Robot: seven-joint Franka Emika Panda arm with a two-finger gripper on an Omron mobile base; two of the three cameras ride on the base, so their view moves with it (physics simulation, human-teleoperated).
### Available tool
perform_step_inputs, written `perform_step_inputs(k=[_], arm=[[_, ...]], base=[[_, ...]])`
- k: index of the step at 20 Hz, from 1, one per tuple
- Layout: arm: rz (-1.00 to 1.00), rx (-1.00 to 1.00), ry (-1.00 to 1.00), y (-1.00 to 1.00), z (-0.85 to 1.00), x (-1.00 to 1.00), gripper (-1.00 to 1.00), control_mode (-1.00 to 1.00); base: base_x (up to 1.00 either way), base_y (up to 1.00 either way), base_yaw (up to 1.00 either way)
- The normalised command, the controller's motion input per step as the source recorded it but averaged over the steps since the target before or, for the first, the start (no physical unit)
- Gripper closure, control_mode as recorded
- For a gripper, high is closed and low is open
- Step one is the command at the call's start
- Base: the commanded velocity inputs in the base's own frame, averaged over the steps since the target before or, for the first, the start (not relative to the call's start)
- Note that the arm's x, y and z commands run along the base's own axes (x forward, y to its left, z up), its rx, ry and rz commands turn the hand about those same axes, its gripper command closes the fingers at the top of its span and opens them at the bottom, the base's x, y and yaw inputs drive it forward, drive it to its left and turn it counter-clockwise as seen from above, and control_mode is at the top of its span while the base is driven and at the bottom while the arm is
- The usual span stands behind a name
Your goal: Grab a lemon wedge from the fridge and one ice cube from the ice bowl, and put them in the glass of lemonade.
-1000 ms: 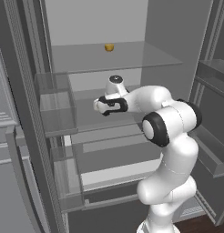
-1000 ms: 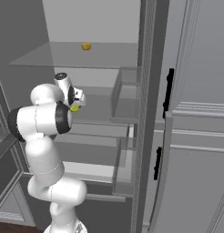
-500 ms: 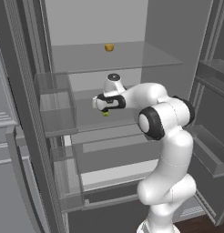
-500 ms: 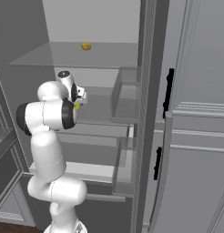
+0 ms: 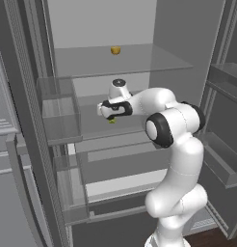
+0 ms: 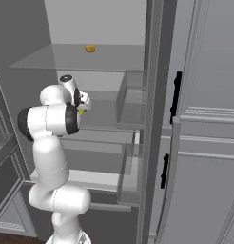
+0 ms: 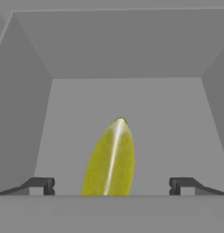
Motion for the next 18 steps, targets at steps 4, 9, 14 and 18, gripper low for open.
perform_step_inputs(k=[4,9,14,18], arm=[[-0.09,0.00,0.03,0.00,-0.01,0.00,-1.00,-1.00],[-0.07,0.05,0.00,-0.02,-0.03,0.00,-1.00,-1.00],[0.00,0.00,0.00,0.00,-0.30,0.01,-1.00,-1.00],[0.00,0.00,0.00,0.00,-0.44,0.02,-1.00,-1.00]], base=[[0.00,0.00,0.00],[0.00,0.00,0.00],[0.00,0.00,0.00],[0.00,0.00,0.00]])
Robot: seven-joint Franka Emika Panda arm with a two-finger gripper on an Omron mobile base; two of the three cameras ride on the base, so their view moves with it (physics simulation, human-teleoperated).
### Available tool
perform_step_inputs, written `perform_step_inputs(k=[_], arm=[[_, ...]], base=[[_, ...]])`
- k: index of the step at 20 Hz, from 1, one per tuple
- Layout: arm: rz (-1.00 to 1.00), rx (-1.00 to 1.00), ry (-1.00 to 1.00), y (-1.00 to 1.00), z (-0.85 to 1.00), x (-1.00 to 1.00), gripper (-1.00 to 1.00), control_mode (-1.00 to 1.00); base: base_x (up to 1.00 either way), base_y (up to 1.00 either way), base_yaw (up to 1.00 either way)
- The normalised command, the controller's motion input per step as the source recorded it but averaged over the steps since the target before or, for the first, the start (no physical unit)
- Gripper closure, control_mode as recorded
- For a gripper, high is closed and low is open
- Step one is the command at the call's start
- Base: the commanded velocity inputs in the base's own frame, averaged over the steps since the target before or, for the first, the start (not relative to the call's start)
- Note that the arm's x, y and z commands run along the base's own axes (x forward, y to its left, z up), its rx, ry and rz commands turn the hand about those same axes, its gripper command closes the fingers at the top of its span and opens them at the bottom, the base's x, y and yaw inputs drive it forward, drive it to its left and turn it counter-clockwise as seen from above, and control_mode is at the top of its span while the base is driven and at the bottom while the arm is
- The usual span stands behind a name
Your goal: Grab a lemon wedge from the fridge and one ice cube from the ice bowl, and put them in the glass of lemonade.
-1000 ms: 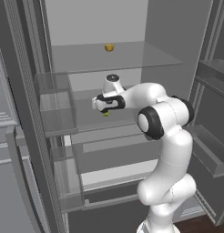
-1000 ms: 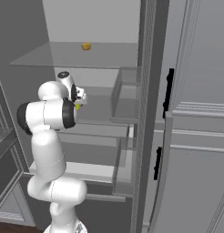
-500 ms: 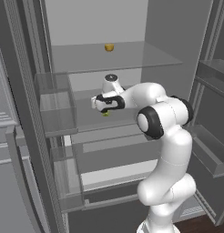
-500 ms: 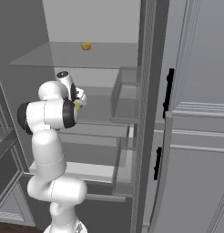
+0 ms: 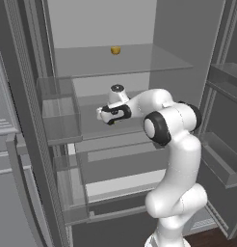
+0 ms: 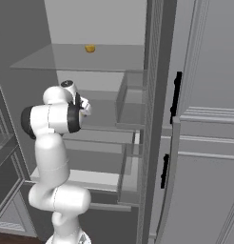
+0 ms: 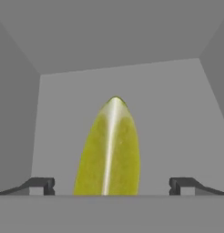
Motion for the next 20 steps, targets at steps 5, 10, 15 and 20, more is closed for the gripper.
perform_step_inputs(k=[5,10,15,20], arm=[[0.00,0.00,0.00,0.00,-0.21,0.03,-1.00,-1.00],[0.00,0.00,0.00,0.00,0.00,0.00,1.00,-1.00],[0.00,0.00,0.00,0.00,0.00,0.00,1.00,-1.00],[0.00,0.01,0.00,-0.02,0.00,-0.06,1.00,-1.00]], base=[[0.00,0.00,0.00],[0.00,0.00,0.00],[0.00,0.00,0.00],[0.00,0.00,0.00]])
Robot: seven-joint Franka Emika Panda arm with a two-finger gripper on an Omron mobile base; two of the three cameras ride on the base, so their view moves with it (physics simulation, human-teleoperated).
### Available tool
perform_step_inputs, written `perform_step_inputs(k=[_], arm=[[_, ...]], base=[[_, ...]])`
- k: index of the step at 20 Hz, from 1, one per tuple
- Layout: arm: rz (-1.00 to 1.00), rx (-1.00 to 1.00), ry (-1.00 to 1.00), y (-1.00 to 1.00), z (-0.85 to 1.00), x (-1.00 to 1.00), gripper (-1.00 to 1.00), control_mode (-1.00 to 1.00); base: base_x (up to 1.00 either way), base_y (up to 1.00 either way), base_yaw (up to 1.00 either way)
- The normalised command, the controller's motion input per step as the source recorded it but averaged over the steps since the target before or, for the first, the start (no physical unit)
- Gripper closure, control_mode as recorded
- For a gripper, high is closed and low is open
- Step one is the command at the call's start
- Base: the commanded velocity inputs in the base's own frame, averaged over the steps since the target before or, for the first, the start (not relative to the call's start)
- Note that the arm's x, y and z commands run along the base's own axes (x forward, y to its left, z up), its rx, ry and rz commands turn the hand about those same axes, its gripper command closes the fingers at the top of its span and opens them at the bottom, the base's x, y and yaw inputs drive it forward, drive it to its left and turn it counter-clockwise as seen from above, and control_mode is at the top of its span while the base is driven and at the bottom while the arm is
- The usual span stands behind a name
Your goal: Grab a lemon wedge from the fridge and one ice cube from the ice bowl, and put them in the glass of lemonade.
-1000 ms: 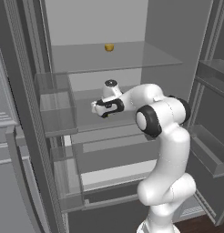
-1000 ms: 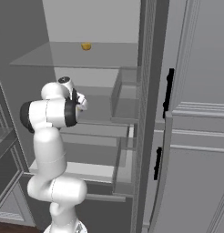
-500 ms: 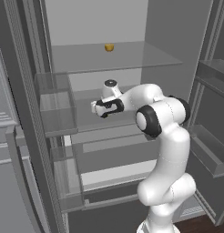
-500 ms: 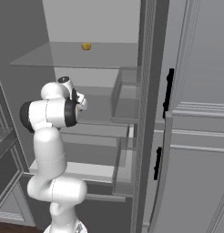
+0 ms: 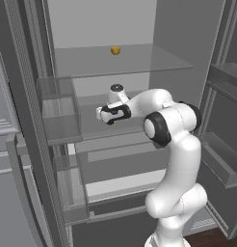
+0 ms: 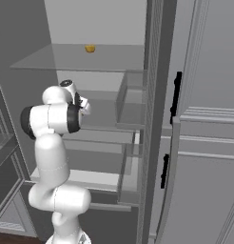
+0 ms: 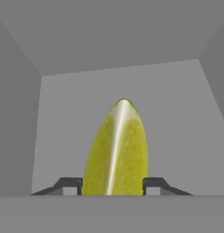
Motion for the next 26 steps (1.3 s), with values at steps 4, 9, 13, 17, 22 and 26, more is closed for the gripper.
perform_step_inputs(k=[4,9,13,17,22,26], arm=[[0.02,0.06,-0.08,-0.34,0.06,-0.93,1.00,-1.00],[0.07,0.02,-0.11,-0.32,0.36,-1.00,1.00,-1.00],[0.08,0.00,-0.08,-0.11,0.81,-1.00,1.00,-1.00],[0.13,-0.07,0.00,-0.01,1.00,-1.00,1.00,-1.00],[0.12,-0.11,0.00,-0.19,0.99,-1.00,1.00,-1.00],[0.08,-0.11,0.00,-0.23,1.00,-1.00,1.00,-1.00]], base=[[0.00,0.00,0.00],[0.00,0.00,0.00],[0.00,0.00,0.00],[0.00,0.00,0.00],[0.00,0.00,0.00],[0.00,0.00,0.00]])
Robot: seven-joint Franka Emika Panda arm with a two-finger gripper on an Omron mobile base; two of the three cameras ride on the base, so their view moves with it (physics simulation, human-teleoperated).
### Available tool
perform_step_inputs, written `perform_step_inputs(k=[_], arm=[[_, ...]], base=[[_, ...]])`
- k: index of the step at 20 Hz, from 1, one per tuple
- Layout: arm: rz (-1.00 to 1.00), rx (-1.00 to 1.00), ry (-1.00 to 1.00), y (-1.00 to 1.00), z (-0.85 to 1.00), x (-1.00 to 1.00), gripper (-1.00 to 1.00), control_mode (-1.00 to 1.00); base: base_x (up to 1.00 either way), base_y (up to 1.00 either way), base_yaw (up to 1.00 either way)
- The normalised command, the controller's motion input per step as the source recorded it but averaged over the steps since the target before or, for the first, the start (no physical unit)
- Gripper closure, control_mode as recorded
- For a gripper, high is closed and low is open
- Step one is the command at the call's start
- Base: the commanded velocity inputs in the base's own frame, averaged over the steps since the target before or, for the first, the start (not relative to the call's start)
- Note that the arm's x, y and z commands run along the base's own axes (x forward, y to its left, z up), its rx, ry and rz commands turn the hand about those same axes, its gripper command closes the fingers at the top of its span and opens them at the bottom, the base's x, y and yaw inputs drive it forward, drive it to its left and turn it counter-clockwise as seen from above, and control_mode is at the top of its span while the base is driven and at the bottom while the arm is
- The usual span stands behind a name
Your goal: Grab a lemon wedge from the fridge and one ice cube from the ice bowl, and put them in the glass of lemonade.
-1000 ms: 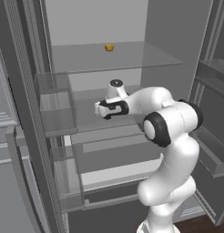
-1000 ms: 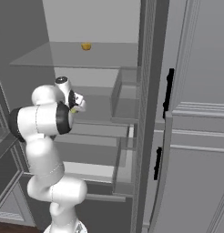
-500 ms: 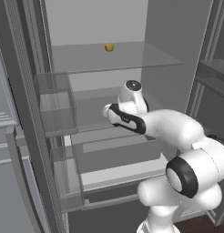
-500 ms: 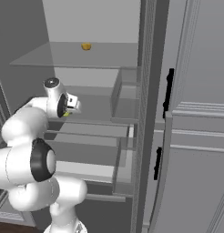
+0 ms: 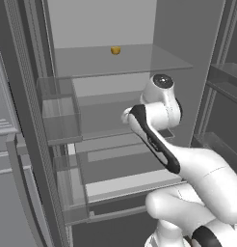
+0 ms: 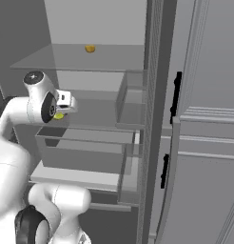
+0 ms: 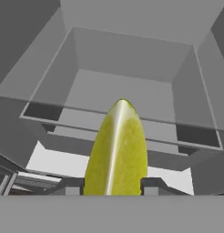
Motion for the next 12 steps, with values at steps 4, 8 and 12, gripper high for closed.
perform_step_inputs(k=[4,8,12], arm=[[0.01,-0.03,0.00,-0.19,0.90,-1.00,1.00,-1.00],[0.00,0.02,-0.01,-0.23,0.57,-1.00,1.00,-1.00],[0.00,0.09,-0.04,-0.12,0.12,-0.89,1.00,-1.00]], base=[[0.00,0.00,0.00],[0.00,0.00,0.00],[0.00,0.00,0.00]])
